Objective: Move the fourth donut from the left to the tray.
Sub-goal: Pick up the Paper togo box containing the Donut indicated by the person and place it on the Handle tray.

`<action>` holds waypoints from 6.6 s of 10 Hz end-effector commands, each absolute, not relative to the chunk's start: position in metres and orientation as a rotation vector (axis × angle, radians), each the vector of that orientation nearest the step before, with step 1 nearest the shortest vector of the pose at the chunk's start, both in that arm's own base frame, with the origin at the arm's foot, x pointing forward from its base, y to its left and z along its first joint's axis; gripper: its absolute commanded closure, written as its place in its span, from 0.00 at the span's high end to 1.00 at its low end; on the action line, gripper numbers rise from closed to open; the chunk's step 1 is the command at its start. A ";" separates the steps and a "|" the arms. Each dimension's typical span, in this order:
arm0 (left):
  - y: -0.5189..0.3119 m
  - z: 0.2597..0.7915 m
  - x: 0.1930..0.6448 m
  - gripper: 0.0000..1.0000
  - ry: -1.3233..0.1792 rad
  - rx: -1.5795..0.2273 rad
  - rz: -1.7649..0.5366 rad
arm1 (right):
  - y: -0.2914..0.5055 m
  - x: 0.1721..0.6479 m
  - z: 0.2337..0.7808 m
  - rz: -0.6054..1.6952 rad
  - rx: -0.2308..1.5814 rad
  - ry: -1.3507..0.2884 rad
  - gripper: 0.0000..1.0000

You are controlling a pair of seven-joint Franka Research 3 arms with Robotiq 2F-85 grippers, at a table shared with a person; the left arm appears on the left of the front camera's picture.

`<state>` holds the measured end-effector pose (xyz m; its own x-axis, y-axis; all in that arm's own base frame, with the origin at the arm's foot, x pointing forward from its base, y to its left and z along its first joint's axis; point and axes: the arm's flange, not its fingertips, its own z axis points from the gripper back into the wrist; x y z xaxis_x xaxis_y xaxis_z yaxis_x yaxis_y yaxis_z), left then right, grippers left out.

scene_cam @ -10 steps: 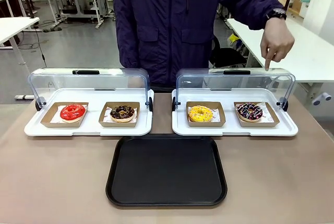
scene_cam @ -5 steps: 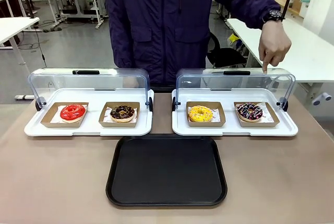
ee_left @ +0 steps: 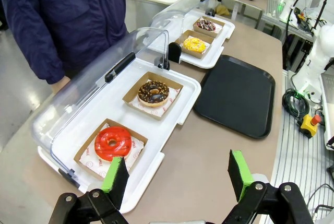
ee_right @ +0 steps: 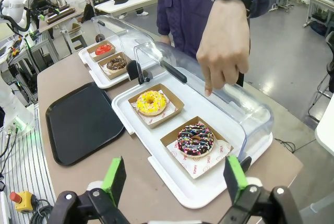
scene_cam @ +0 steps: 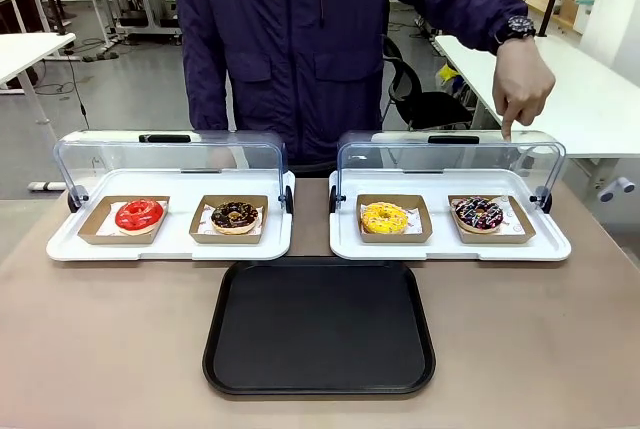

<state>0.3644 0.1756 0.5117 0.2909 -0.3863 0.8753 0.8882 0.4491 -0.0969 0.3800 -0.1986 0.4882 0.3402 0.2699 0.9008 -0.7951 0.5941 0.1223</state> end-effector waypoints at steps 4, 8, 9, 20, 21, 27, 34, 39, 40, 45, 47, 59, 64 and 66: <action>0.176 0.512 0.364 1.00 -0.914 -0.673 -0.947 | -0.198 0.383 0.489 0.765 0.626 -1.028 1.00; 0.176 0.512 0.364 1.00 -0.914 -0.673 -0.947 | -0.143 0.395 0.511 0.924 0.459 -0.860 1.00; 0.176 0.512 0.364 1.00 -0.914 -0.673 -0.947 | -0.124 0.398 0.509 0.989 0.394 -0.787 1.00; 0.176 0.512 0.364 1.00 -0.914 -0.673 -0.947 | -0.019 0.420 0.393 1.379 0.012 -0.450 1.00; 0.176 0.512 0.364 1.00 -0.914 -0.673 -0.947 | -0.013 0.422 0.382 1.395 -0.010 -0.430 1.00; 0.176 0.512 0.364 1.00 -0.914 -0.673 -0.947 | -0.013 0.421 0.381 1.400 0.018 -0.436 1.00; 0.176 0.512 0.364 1.00 -0.914 -0.673 -0.947 | -0.009 0.471 0.351 1.433 -0.141 -0.397 1.00; 0.176 0.512 0.364 1.00 -0.914 -0.673 -0.947 | -0.021 0.495 0.328 1.484 -0.184 -0.371 1.00; 0.176 0.512 0.364 1.00 -0.914 -0.673 -0.947 | -0.022 0.500 0.325 1.498 -0.195 -0.360 1.00; 0.176 0.512 0.364 1.00 -0.914 -0.673 -0.947 | -0.020 0.507 0.309 1.534 -0.175 -0.338 1.00; 0.176 0.512 0.364 1.00 -0.914 -0.673 -0.947 | -0.019 0.511 0.304 1.543 -0.158 -0.334 1.00; 0.176 0.512 0.364 1.00 -0.914 -0.673 -0.947 | -0.017 0.512 0.310 1.554 -0.097 -0.259 0.00; 0.176 0.512 0.364 1.00 -0.914 -0.673 -0.947 | -0.018 0.509 0.303 1.550 -0.091 -0.281 0.00; 0.176 0.512 0.364 1.00 -0.914 -0.673 -0.947 | -0.018 0.509 0.303 1.550 -0.091 -0.281 0.00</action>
